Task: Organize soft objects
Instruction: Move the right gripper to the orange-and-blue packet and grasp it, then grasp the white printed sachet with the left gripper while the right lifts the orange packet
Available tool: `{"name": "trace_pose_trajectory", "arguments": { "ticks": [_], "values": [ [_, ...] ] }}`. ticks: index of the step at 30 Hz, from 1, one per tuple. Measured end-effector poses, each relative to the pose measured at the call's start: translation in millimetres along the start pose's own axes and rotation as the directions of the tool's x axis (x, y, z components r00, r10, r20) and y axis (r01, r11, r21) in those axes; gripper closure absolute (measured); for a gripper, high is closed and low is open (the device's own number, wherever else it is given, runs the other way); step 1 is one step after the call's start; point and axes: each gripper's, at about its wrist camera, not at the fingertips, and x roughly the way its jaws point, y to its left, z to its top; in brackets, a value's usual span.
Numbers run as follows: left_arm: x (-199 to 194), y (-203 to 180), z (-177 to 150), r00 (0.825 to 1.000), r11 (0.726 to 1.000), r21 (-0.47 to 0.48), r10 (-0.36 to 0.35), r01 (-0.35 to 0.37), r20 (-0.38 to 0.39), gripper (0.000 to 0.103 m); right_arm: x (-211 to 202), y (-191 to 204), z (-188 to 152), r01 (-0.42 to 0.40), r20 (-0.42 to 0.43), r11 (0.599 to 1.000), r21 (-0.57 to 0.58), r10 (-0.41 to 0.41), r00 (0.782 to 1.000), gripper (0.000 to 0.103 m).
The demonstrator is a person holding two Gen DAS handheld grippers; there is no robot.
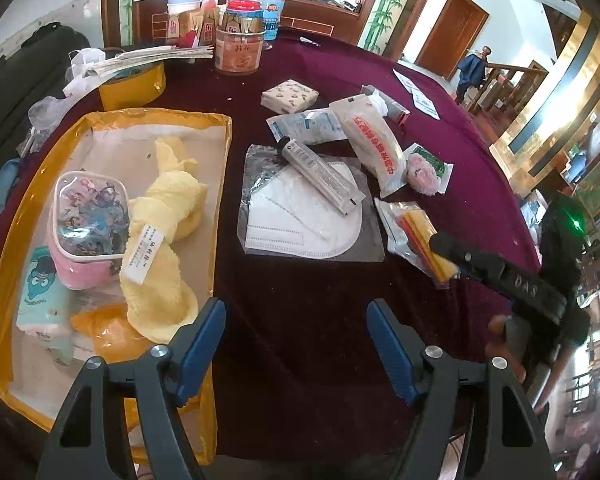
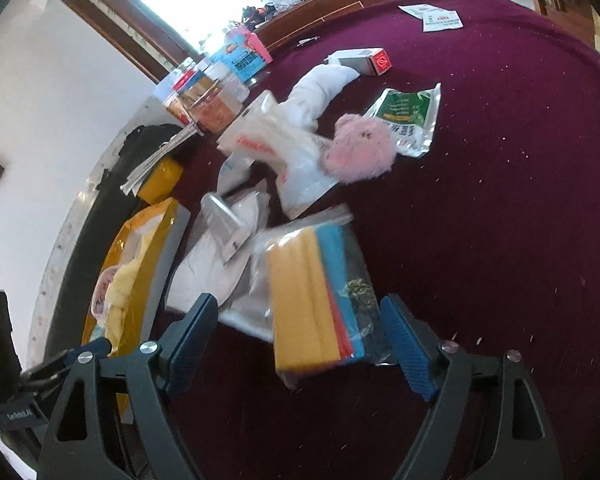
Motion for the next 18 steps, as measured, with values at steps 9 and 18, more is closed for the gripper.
{"name": "trace_pose_trajectory", "arguments": {
  "ticks": [9,18],
  "values": [
    [0,-5,-1,1.0,1.0,0.011,0.002,-0.002,-0.002,0.026,6,5,-6,0.022,0.003,1.0,0.022,-0.022,1.0,0.05],
    [3,-14,-1,1.0,1.0,0.017,-0.015,0.015,-0.01,0.026,-3,6,-10,-0.011,0.048,1.0,0.004,0.011,0.999,0.064]
  ]
}}
